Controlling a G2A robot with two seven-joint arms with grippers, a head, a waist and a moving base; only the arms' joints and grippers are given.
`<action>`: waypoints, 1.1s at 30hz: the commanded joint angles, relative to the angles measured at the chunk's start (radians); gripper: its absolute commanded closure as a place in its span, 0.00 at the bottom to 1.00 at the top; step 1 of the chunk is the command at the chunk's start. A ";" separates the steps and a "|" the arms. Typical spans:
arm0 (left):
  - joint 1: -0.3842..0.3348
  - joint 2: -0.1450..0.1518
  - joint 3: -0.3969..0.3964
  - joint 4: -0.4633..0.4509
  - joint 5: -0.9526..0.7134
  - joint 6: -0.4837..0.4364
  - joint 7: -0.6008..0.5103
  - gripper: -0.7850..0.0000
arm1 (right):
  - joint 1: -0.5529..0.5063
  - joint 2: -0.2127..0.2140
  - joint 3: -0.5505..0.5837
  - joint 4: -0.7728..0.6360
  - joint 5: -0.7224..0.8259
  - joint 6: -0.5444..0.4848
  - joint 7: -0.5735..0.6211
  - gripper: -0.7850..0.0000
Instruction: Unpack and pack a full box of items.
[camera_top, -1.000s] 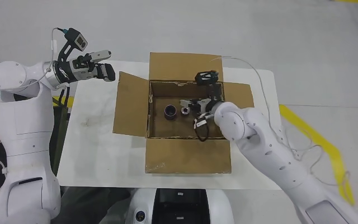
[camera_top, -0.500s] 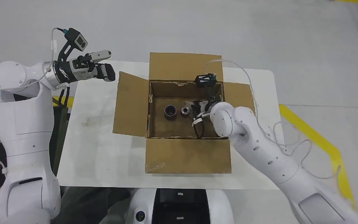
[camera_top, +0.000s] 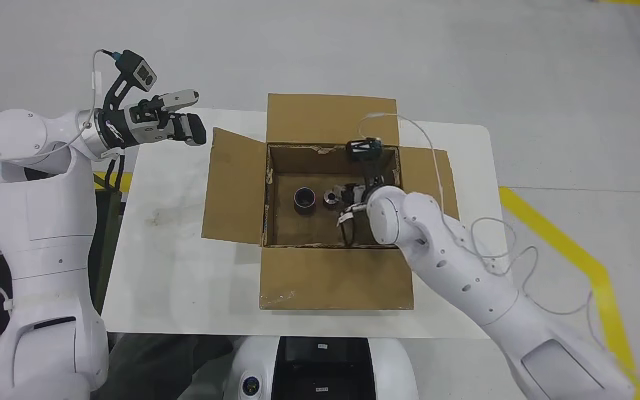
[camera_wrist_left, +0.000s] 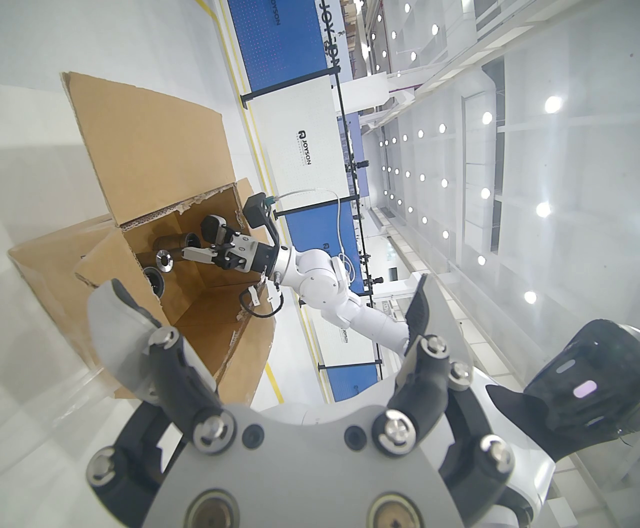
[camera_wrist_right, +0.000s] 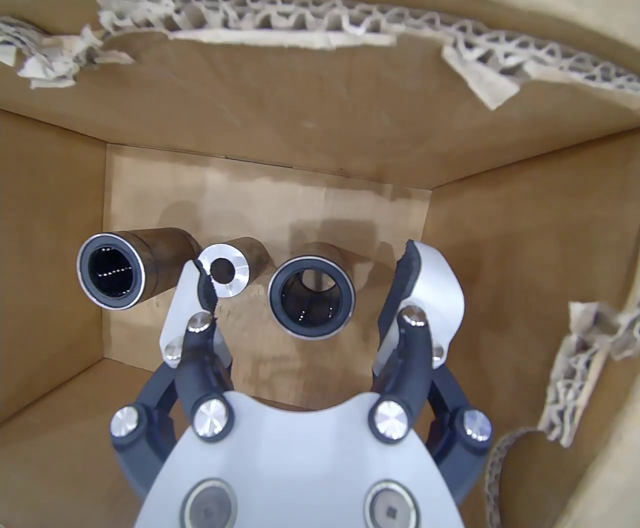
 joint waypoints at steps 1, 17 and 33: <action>0.000 0.000 0.000 0.000 0.000 0.000 0.000 0.00 | -0.001 -0.004 0.001 0.009 0.001 0.001 0.002 0.13; 0.000 0.000 0.000 0.000 0.000 0.000 0.000 0.00 | -0.002 -0.037 0.017 0.071 -0.014 0.018 0.000 0.26; 0.000 0.000 0.000 0.000 0.000 0.000 0.000 0.00 | -0.027 -0.056 0.029 0.080 -0.082 0.026 0.028 0.28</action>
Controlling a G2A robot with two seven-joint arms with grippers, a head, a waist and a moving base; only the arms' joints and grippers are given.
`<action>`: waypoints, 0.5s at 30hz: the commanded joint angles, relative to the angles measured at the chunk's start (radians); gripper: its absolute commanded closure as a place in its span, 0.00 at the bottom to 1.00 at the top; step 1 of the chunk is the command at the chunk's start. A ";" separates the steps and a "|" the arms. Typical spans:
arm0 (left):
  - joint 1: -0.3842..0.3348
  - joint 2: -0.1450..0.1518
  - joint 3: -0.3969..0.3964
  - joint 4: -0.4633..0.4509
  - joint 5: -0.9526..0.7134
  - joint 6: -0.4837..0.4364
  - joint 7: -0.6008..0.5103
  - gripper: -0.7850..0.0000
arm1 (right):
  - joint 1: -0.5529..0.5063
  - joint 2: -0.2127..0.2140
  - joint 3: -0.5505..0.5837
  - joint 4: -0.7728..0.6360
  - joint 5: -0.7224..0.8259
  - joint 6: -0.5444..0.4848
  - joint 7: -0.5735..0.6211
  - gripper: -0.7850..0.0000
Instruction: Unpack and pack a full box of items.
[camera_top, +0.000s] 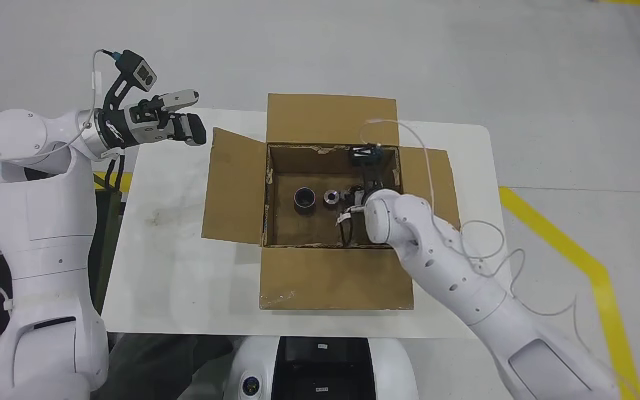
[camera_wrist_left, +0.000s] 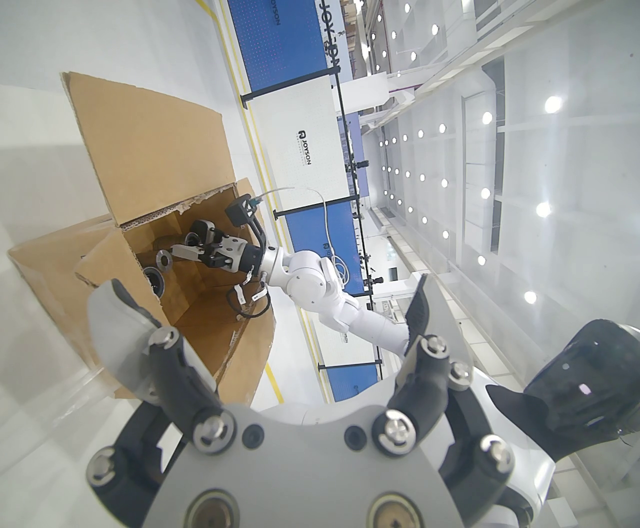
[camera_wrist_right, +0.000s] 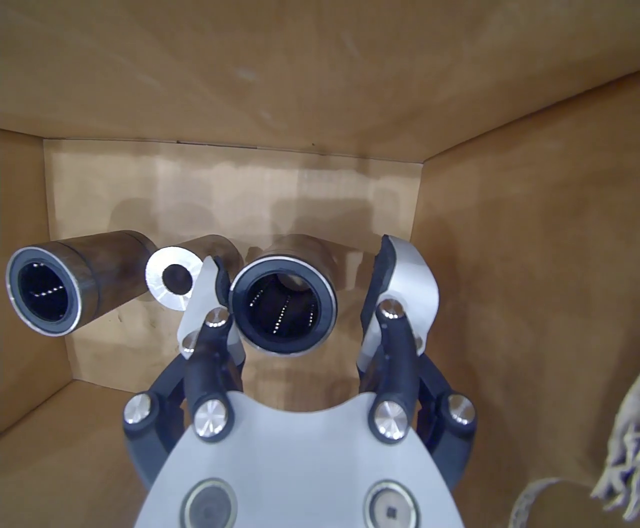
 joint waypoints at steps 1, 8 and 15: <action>0.000 0.000 0.000 0.000 0.000 0.000 0.000 0.00 | -0.003 -0.002 0.000 0.000 -0.010 0.001 0.004 0.28; 0.000 0.000 0.000 0.000 0.000 0.000 0.000 0.00 | -0.009 -0.013 -0.002 0.010 -0.040 0.006 0.016 0.29; 0.000 0.000 0.000 0.000 0.000 0.000 0.000 0.00 | -0.010 -0.026 -0.003 0.023 -0.059 0.001 0.025 0.28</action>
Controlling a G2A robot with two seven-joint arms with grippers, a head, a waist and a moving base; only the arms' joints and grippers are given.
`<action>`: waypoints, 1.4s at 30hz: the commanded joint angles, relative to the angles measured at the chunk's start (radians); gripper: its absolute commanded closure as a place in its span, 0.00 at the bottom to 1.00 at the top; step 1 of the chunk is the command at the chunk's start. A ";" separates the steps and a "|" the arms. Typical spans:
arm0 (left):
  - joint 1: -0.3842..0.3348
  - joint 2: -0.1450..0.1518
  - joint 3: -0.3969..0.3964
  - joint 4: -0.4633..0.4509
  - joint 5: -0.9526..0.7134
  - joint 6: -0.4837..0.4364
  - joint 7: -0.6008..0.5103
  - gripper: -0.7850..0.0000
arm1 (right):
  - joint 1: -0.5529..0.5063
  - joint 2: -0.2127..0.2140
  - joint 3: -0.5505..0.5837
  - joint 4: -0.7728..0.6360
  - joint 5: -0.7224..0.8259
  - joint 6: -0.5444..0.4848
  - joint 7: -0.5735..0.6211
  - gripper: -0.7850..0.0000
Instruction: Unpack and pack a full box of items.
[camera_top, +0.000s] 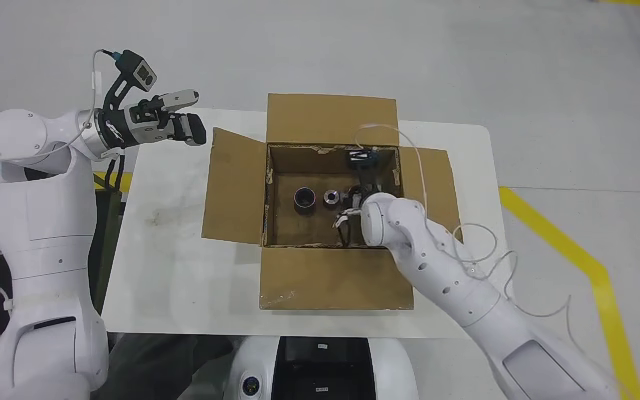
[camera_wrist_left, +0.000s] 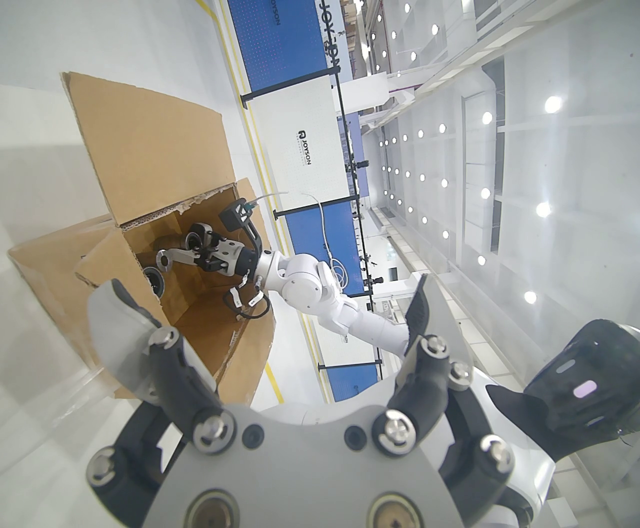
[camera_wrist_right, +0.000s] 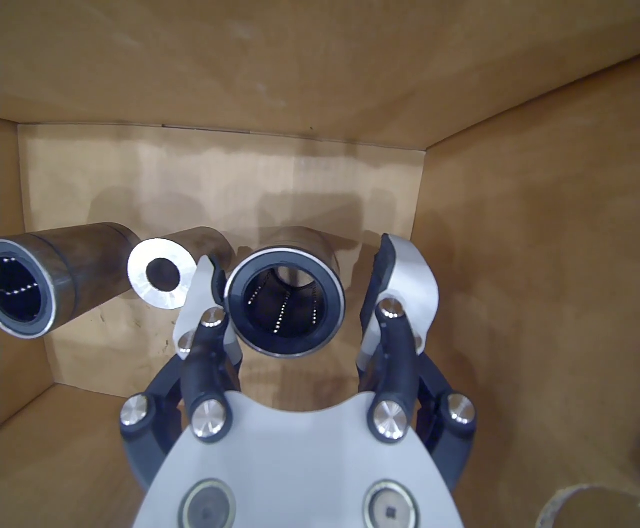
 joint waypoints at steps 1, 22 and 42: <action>0.000 0.000 0.000 0.000 0.000 0.000 0.000 0.00 | 0.000 -0.004 0.000 0.005 -0.002 -0.001 0.002 0.27; 0.000 0.000 0.000 0.000 0.000 0.000 0.000 0.00 | -0.035 -0.024 0.057 -0.034 -0.040 -0.024 0.000 1.00; 0.000 0.000 0.000 0.000 0.000 0.000 0.000 0.00 | -0.216 0.009 0.217 -0.343 -0.133 -0.072 -0.033 1.00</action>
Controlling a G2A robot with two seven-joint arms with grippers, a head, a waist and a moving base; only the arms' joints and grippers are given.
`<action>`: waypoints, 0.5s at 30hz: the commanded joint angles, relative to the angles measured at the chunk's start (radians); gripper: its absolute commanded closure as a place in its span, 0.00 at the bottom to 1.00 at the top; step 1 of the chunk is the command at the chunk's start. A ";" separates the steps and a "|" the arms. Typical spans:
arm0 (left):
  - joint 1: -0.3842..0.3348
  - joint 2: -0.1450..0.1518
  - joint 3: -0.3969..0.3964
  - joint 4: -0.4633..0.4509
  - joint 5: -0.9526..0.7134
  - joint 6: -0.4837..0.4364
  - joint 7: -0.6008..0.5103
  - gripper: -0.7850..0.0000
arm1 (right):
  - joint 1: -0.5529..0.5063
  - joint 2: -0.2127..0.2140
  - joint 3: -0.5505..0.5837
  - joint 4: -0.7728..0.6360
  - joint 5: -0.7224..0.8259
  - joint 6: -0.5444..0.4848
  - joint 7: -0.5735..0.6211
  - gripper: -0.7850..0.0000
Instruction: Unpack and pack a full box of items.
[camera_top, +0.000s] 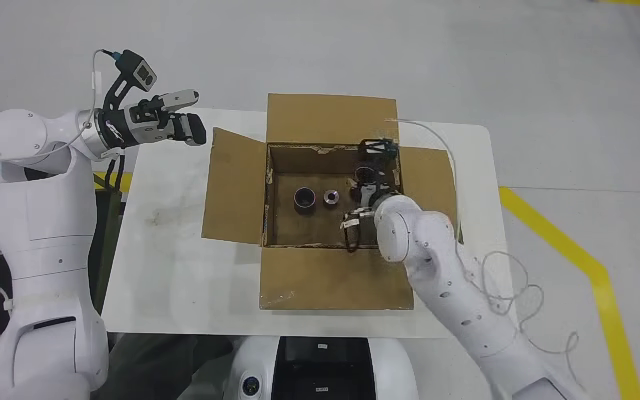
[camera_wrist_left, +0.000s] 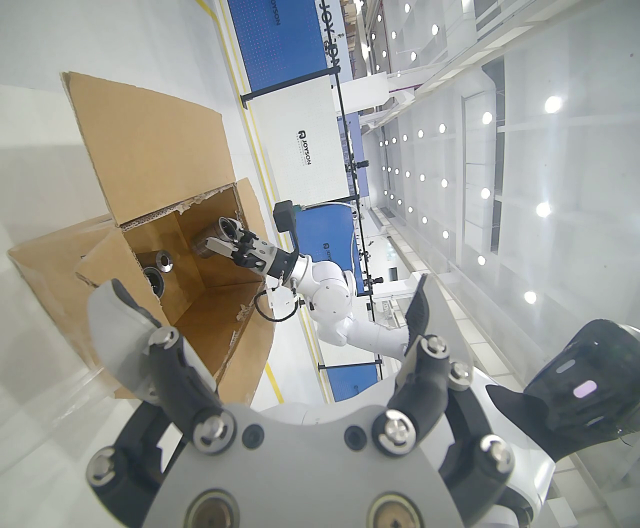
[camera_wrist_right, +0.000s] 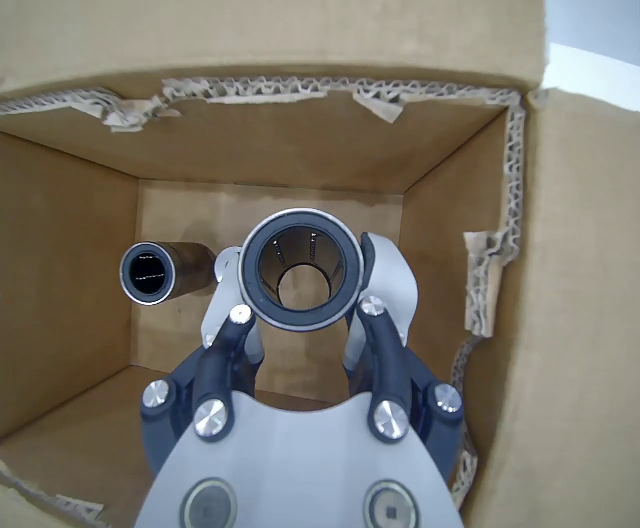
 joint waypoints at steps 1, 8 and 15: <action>0.000 0.000 0.000 0.000 0.000 0.000 0.000 0.00 | -0.020 0.002 0.013 -0.030 -0.004 -0.010 -0.018 1.00; 0.000 0.000 0.000 0.000 0.000 0.000 0.000 0.00 | -0.108 0.011 0.078 -0.138 0.010 -0.065 -0.126 1.00; 0.000 0.000 0.000 0.000 0.000 0.000 0.000 0.00 | -0.209 0.025 0.164 -0.238 0.041 -0.189 -0.233 1.00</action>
